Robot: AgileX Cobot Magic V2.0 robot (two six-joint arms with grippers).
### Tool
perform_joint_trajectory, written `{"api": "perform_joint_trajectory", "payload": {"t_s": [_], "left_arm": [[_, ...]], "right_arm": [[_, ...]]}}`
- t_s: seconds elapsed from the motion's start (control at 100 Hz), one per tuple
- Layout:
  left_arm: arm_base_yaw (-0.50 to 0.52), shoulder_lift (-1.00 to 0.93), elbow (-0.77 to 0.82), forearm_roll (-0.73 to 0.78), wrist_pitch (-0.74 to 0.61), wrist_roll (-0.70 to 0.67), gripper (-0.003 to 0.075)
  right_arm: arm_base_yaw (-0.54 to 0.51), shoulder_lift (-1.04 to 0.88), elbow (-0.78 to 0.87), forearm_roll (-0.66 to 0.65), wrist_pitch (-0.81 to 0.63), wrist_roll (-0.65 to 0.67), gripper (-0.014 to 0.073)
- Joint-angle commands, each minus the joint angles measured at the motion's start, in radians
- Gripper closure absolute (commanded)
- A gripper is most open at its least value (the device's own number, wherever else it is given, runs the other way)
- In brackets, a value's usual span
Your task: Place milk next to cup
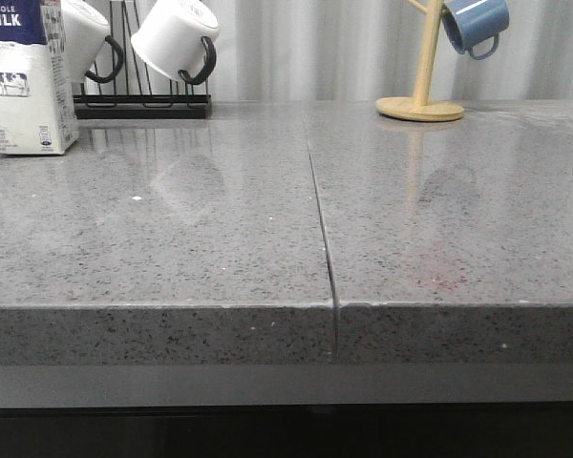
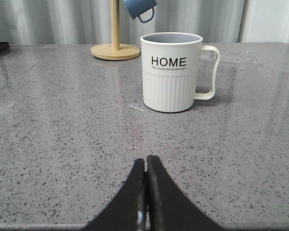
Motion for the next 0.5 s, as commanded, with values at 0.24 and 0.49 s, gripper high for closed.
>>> {"api": "perform_joint_trajectory", "payload": {"t_s": [0.24, 0.49], "left_arm": [[0.001, -0.03, 0.046, -0.008, -0.076, 0.0, 0.0741], [0.001, -0.03, 0.046, -0.008, -0.076, 0.0, 0.0741]], "right_arm": [[-0.008, -0.02, -0.016, -0.011, -0.07, -0.001, 0.0661], [-0.008, -0.01, -0.18, -0.011, 0.082, -0.001, 0.0661]]}}
